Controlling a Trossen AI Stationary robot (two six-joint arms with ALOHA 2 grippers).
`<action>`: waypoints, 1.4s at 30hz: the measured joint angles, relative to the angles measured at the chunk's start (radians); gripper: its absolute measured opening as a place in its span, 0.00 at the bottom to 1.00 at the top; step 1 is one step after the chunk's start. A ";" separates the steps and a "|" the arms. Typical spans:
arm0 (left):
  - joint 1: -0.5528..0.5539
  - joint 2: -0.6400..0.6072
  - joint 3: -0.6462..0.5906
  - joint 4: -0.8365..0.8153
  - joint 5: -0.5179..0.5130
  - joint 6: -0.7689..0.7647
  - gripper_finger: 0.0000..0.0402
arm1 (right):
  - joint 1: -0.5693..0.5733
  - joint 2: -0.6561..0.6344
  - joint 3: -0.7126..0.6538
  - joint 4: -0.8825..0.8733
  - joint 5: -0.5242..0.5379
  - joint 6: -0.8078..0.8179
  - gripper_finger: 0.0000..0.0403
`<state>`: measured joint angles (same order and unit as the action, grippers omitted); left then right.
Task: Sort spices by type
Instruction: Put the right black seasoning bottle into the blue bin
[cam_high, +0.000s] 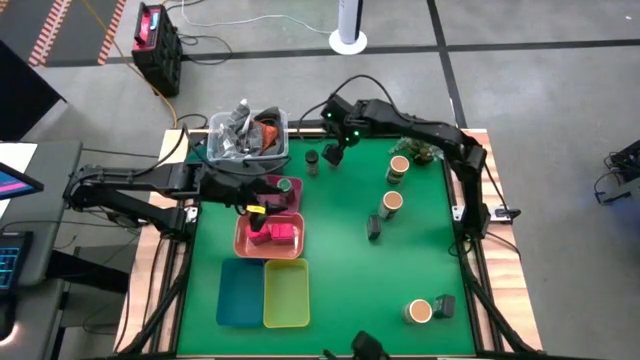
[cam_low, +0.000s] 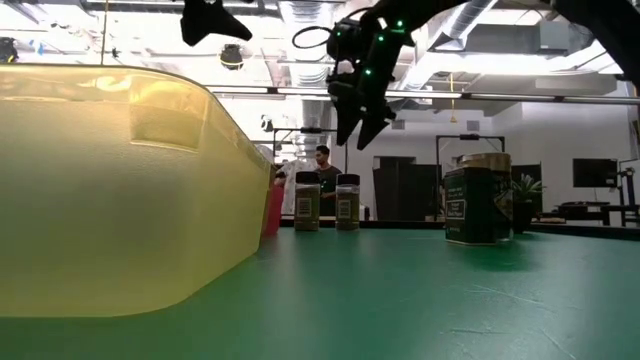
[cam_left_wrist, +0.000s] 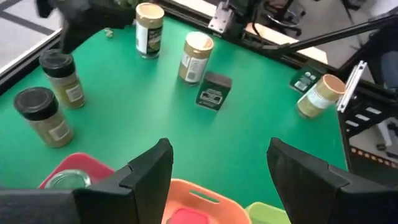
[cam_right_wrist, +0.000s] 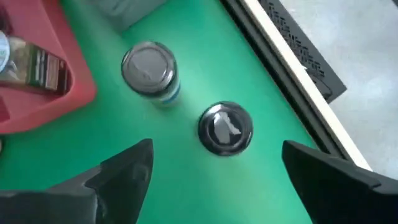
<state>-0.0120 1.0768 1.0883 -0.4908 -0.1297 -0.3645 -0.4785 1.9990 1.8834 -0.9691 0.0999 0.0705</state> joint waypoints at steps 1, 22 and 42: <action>0.000 0.002 0.008 -0.002 0.000 0.000 0.62 | -0.006 0.007 0.000 0.014 -0.001 0.000 0.96; -0.001 0.004 0.176 -0.080 -0.009 0.004 0.62 | -0.006 0.151 0.000 0.067 -0.022 -0.001 0.94; -0.007 -0.006 0.176 -0.264 0.055 0.080 0.62 | 0.027 0.145 0.000 -0.052 -0.023 -0.004 0.56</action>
<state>-0.0193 1.0703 1.2640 -0.7544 -0.0751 -0.2846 -0.4510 2.1441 1.8839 -1.0212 0.0769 0.0662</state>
